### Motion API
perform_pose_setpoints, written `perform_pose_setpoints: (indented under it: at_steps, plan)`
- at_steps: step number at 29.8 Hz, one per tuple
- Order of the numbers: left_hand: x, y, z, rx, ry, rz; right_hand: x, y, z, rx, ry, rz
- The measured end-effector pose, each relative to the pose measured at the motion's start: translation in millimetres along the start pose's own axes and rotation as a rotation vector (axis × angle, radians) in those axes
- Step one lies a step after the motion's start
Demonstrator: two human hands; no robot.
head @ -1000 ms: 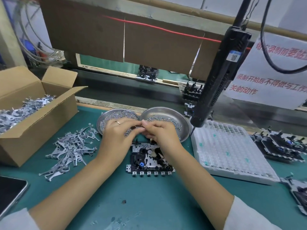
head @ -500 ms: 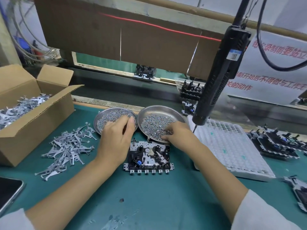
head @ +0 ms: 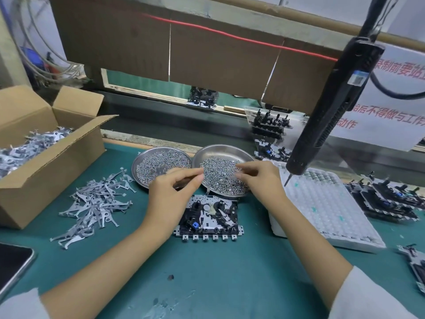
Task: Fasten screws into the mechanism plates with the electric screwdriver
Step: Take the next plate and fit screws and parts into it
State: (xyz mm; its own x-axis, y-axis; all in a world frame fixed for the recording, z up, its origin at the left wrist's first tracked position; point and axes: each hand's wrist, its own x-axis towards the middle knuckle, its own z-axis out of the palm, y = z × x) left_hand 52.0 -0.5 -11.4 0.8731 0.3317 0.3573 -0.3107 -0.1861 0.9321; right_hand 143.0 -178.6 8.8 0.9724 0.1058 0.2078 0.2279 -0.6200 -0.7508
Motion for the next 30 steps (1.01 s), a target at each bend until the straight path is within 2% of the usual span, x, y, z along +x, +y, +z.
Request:
perform_pose_setpoints:
  at_steps: [8,13,16,22,30]
  plan:
    - [-8,2,6,-0.035,-0.055,0.019,-20,-12,-8,0.239,0.011,0.001]
    - [-13,4,10,-0.052,-0.077,0.080,-57,-29,-3,0.769,-0.166,0.155]
    - [-15,6,11,-0.086,-0.103,0.095,-69,-31,1,0.968,-0.251,0.235]
    - [-16,6,11,-0.110,-0.139,0.114,-73,-28,1,1.043,-0.308,0.286]
    - [-16,7,10,-0.058,-0.161,0.268,-71,-27,-5,1.135,-0.459,0.388]
